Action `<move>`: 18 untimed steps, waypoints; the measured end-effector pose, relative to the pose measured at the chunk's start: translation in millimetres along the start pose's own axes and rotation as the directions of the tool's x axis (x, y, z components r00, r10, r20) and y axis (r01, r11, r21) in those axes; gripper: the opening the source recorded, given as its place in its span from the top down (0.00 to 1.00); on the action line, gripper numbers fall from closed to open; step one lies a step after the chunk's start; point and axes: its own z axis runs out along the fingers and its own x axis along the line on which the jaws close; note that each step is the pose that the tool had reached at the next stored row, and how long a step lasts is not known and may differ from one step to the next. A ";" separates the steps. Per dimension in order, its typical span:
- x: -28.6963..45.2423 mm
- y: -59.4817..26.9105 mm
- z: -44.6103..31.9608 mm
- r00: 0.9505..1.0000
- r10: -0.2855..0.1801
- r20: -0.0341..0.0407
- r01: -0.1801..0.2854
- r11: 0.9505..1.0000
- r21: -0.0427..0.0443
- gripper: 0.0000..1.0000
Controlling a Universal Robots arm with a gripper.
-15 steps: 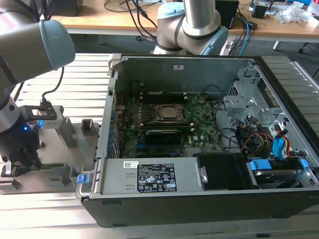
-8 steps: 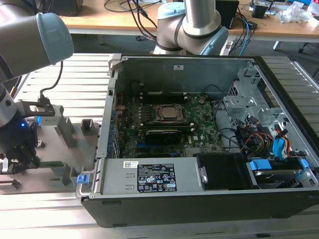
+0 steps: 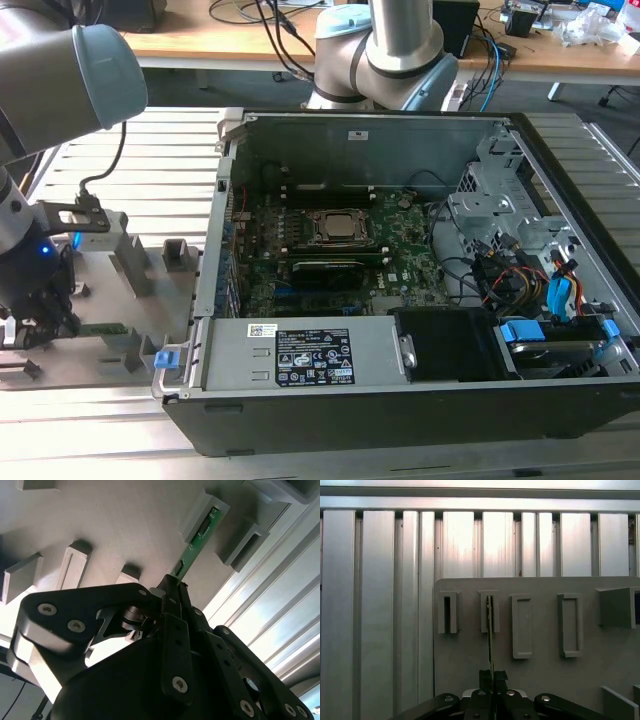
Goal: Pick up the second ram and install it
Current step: 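Pick up the second ram and move it above second insertion slot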
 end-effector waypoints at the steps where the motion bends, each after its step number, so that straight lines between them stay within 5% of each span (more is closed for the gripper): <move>1: 0.0 0.0 -0.2 1.000 0.000 0.000 0.000 1.000 0.000 0.86; 18: 0.0 0.3 -7.0 1.000 0.000 0.000 0.000 1.000 0.000 0.86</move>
